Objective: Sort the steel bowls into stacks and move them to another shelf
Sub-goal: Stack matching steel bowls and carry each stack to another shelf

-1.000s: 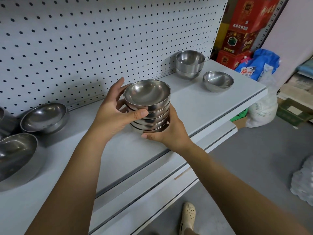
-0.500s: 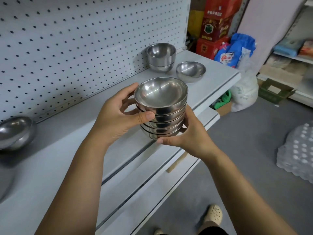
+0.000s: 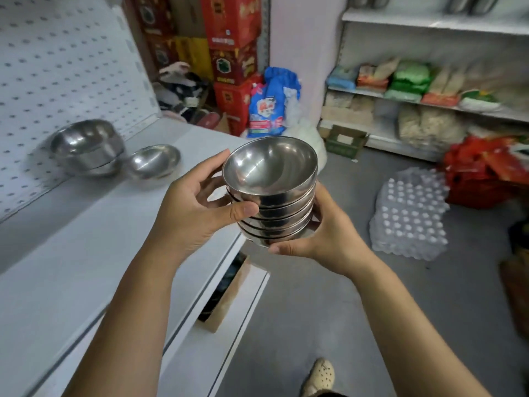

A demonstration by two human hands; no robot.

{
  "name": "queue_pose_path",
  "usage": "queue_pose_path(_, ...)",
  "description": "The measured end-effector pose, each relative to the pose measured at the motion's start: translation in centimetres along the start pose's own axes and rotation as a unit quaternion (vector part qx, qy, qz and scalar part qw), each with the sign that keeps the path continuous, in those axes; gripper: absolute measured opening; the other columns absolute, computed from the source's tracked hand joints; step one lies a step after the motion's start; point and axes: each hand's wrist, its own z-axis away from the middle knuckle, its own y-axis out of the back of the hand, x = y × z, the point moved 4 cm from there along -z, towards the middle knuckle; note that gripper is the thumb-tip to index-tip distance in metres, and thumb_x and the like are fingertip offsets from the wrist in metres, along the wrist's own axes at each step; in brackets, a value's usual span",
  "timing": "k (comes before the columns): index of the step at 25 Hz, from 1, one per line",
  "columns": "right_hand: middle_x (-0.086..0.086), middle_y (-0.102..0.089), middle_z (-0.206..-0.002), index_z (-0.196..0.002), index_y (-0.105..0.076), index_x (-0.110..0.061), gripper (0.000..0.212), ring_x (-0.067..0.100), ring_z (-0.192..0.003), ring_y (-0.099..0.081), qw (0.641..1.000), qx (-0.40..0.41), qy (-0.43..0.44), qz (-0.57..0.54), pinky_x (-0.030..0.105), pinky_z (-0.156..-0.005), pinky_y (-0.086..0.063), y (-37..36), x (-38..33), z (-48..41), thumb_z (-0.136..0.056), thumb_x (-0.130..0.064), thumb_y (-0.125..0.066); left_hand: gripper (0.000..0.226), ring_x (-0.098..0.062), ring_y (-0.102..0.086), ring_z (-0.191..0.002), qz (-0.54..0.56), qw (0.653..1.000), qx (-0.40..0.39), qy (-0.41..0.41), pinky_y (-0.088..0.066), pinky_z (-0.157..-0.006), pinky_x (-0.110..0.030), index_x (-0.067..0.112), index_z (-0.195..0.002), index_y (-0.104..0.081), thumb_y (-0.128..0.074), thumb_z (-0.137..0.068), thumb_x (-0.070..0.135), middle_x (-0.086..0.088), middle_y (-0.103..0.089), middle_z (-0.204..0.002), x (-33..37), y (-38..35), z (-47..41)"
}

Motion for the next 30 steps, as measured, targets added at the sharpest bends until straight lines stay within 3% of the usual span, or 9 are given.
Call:
queue_pose_path(5, -0.022, -0.063, -0.134, -0.152, -0.038, -0.034, 0.120, 0.003, -0.129, -0.058, 0.998, 0.053, -0.012, 0.016, 0.037, -0.112, -0.048, 11.2, 4.0, -2.1, -0.052, -0.033, -0.103, 0.084, -0.004, -0.063, -0.126, 0.023, 0.996, -0.076, -0.029, -0.055, -0.097, -0.023, 0.029, -0.139, -0.056, -0.087, -0.062, 0.014, 0.018, -0.070, -0.130, -0.5, -10.6, -8.0)
queue_pose_path(8, -0.023, -0.063, -0.133, -0.149, -0.039, -0.038, 0.116, 0.002, -0.129, -0.058, 0.997, 0.078, -0.022, 0.017, 0.039, -0.111, -0.048, 16.6, 6.3, -2.7, -0.052, -0.032, -0.103, 0.093, -0.011, -0.055, -0.137, 0.024, 0.990, -0.132, -0.032, -0.051, -0.106, -0.031, 0.020, -0.148, -0.049, -0.094, -0.067, 0.015, 0.007, -0.062, -0.144, -1.4, -16.1, -11.9)
queue_pose_path(11, -0.021, -0.063, -0.134, -0.148, -0.040, -0.037, 0.114, 0.004, -0.129, -0.058, 0.994, 0.104, -0.038, 0.008, 0.041, -0.112, -0.048, 20.3, 8.6, -3.1, -0.053, -0.030, -0.103, 0.094, -0.016, -0.054, -0.139, 0.018, 0.984, -0.176, -0.029, -0.048, -0.111, -0.041, 0.018, -0.148, -0.048, -0.094, -0.067, 0.019, 0.001, -0.060, -0.146, -2.2, -20.0, -15.1)
queue_pose_path(14, -0.018, -0.063, -0.135, -0.149, -0.040, -0.034, 0.115, 0.006, -0.130, -0.058, 0.991, 0.124, -0.052, 0.007, 0.042, -0.112, -0.048, 23.0, 10.5, -4.3, -0.053, -0.030, -0.103, 0.093, -0.012, -0.056, -0.137, 0.038, 0.982, -0.182, -0.025, -0.051, -0.108, -0.033, 0.014, -0.147, -0.048, -0.090, -0.065, 0.008, 0.002, -0.062, -0.144, -2.8, -23.0, -18.2)
queue_pose_path(22, -0.016, -0.063, -0.135, -0.150, -0.040, -0.033, 0.117, 0.009, -0.132, -0.057, 0.985, 0.163, -0.063, 0.012, 0.045, -0.112, -0.047, 30.0, 15.6, -13.4, -0.052, -0.031, -0.104, 0.087, -0.013, -0.060, -0.132, 0.056, 0.977, -0.203, -0.031, -0.053, -0.097, -0.022, 0.017, -0.142, -0.054, -0.088, -0.062, 0.016, 0.002, -0.067, -0.137, -5.4, -28.5, -31.0)
queue_pose_path(30, -0.012, -0.065, -0.135, -0.147, -0.043, -0.027, 0.111, 0.010, -0.129, -0.060, 0.972, 0.230, -0.052, -0.002, 0.046, -0.109, -0.050, 37.6, 18.6, -30.3, -0.053, -0.020, -0.102, 0.090, -0.013, -0.057, -0.135, 0.029, 0.961, -0.267, -0.061, -0.050, -0.110, -0.046, 0.016, -0.145, -0.052, -0.096, -0.066, 0.016, 0.001, -0.064, -0.140, -5.1, -32.2, -51.8)
